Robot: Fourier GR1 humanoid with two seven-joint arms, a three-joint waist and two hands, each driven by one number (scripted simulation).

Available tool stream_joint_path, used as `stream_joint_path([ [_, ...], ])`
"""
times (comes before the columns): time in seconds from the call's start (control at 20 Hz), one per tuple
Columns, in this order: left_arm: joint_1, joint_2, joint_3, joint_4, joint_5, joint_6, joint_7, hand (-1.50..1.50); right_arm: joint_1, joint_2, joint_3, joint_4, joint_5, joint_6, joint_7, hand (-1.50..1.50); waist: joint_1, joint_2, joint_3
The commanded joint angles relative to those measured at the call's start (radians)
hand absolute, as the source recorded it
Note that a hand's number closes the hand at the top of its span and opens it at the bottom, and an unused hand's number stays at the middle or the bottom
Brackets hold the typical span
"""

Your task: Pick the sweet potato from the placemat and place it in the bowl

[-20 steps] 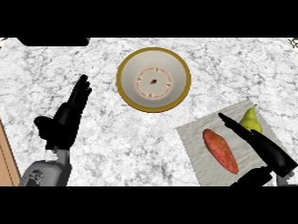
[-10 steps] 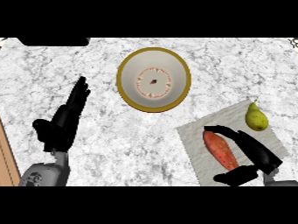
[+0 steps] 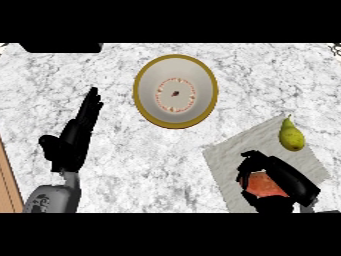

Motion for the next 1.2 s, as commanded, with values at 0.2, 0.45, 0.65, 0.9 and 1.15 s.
stream_joint_path([
  [0.2, -0.018, 0.021, 0.016, 0.028, 0.017, -0.036, 0.002, 0.00, -0.016, 0.294, 0.289, -0.118, 0.031, -0.232, 0.335, 1.50, 0.020, 0.004, 0.005],
  [0.45, -0.036, -0.009, -0.009, 0.037, 0.015, -0.035, -0.008, 0.00, -0.158, 0.300, 0.495, -0.115, -0.048, -0.563, 0.439, 1.50, 0.055, 0.009, 0.006],
  [0.65, -0.063, 0.008, -0.003, 0.027, 0.009, -0.039, 0.018, 0.00, -0.288, 0.302, 0.656, -0.132, -0.036, -0.817, 0.504, 1.50, 0.056, 0.006, 0.006],
  [0.9, -0.032, -0.009, -0.024, 0.037, -0.009, -0.029, -0.003, 0.00, -0.538, 0.303, 0.726, -0.165, 0.110, -0.996, 0.722, 1.50, 0.045, -0.001, 0.003],
  [1.15, -0.040, -0.006, -0.010, 0.038, -0.004, -0.025, 0.008, 0.00, -0.781, 0.303, 0.764, -0.171, 0.216, -1.039, 1.065, 1.50, 0.037, -0.005, 0.002],
])
